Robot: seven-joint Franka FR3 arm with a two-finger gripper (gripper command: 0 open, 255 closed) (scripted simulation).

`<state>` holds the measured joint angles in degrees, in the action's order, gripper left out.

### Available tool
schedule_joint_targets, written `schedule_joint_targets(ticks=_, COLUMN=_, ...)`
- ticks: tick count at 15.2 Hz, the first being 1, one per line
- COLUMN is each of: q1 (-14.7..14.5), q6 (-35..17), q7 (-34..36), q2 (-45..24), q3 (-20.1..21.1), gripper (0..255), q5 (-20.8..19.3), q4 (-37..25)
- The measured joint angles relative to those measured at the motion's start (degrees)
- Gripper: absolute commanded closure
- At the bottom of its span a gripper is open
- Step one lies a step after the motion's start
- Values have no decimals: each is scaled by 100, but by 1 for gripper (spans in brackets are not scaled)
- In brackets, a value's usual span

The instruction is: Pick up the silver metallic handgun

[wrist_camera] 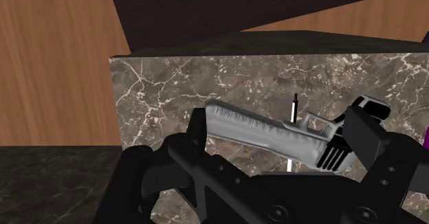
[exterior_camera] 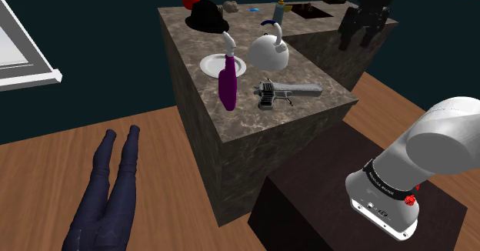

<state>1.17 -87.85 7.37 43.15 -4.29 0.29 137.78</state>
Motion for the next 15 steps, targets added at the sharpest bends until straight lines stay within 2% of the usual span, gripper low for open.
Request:
schedule_joint_targets(ticks=2, q1=-52, q6=-104, q7=-138, q2=-50, q3=-19, gripper=0, q5=-46, q4=52)
schedule_joint_targets(ticks=5, q1=-308, q6=-629, q7=-962, q2=-302, q3=-157, gripper=0, q5=-316, q4=268)
schedule_joint_targets(ticks=15, q1=-1251, q6=-3053, q7=-3903, q2=-1662, q3=-534, gripper=0, q5=-1171, q4=909)
